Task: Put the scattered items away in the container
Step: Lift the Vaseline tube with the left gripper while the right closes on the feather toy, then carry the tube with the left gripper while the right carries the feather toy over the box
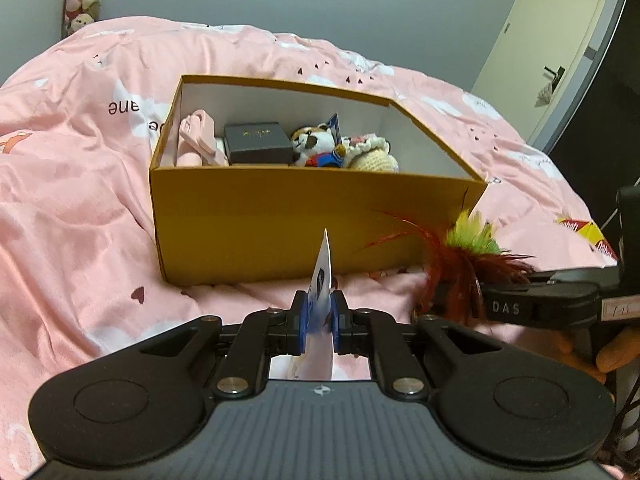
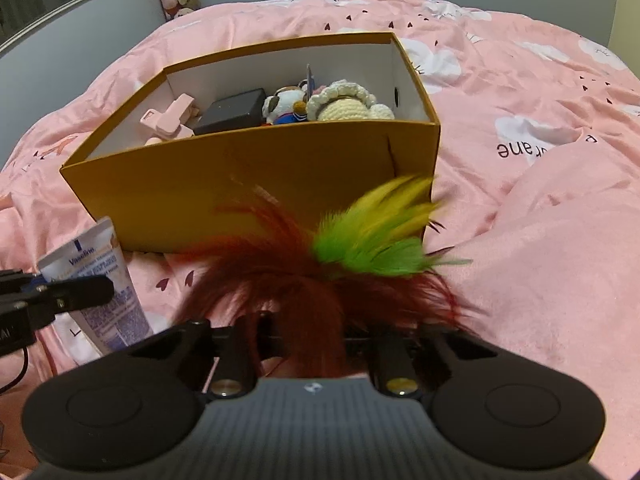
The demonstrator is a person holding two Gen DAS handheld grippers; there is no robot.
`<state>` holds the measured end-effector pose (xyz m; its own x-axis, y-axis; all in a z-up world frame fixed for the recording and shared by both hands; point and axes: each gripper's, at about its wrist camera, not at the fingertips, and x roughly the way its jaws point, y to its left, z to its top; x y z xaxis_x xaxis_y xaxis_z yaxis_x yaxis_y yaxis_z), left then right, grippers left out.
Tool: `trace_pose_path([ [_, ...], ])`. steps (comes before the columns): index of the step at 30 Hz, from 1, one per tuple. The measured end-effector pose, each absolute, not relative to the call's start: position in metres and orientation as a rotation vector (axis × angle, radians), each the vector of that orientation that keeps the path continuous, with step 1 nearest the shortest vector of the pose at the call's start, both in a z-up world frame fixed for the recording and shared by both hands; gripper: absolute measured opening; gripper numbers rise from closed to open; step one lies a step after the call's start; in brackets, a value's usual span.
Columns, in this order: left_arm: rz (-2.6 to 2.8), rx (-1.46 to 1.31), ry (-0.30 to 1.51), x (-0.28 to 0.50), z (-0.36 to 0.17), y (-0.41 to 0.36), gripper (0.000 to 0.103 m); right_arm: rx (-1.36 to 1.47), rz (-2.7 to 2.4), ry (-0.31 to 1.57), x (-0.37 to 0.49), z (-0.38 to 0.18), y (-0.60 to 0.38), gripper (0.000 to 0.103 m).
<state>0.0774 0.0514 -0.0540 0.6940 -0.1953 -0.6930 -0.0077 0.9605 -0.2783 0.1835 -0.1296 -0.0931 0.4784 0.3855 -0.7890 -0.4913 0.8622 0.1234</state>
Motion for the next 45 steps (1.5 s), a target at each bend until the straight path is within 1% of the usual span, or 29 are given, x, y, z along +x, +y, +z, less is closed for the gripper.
trace_pose_path([
  [6,-0.092,-0.241,0.749,0.072,-0.041,0.044,0.013,-0.128,0.569,0.877,0.175,-0.085,-0.131,0.014],
  [17,-0.078,-0.232,0.632,0.066,-0.003,0.040,0.013,-0.116,0.690,0.743,0.153,-0.029,-0.129,0.014],
  [27,-0.079,-0.259,0.568,0.071,0.025,0.051,0.013,-0.096,0.743,0.704,0.160,0.004,-0.126,0.013],
  [37,-0.121,-0.247,0.497,0.102,0.056,0.059,0.013,-0.056,0.764,0.659,0.187,0.043,-0.126,0.013],
  [45,-0.170,-0.249,0.477,0.149,0.066,0.054,0.013,-0.050,0.739,0.648,0.216,0.055,-0.120,0.013],
])
